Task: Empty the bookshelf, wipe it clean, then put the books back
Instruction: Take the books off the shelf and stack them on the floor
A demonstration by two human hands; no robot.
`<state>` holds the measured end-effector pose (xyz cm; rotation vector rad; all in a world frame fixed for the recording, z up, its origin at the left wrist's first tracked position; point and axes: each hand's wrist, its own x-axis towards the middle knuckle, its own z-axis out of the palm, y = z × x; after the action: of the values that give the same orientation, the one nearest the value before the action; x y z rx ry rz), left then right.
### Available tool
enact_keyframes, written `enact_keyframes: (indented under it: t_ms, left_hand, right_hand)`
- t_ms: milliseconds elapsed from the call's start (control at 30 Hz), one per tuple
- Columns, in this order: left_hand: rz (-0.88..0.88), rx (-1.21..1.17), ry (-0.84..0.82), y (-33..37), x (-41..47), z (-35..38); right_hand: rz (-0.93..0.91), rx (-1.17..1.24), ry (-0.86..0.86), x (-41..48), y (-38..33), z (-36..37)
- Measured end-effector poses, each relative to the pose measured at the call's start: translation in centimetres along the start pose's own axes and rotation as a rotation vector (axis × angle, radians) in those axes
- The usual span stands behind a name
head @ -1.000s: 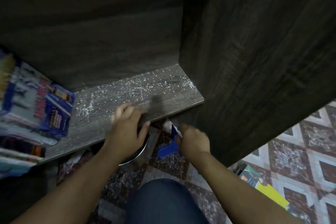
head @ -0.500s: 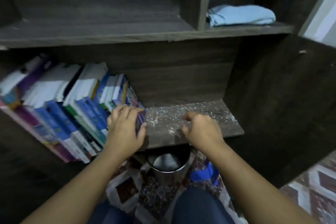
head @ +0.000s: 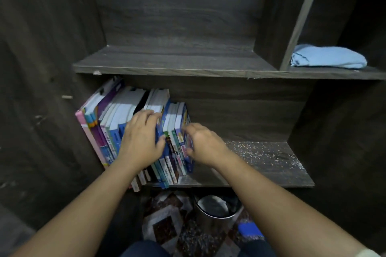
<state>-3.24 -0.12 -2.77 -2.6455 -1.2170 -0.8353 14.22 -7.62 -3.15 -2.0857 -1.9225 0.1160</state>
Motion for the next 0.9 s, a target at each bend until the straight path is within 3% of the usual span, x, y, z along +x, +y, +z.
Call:
enact_keyframes:
  t_ms: [267,700,900]
  left_hand:
    - [-0.015,-0.004,0.022,-0.4,-0.2,0.6]
    - [-0.035,-0.001,0.028,0.0,-0.2,0.5]
    - [-0.053,0.027,0.019,0.3,-0.2,0.5]
  right_hand:
    - [-0.093,-0.135,-0.107,2.7,-0.3,1.5]
    - [-0.095,-0.14,0.048,2.5,0.5,2.0]
    - [-0.133,-0.4,0.045,2.4,1.5,2.0]
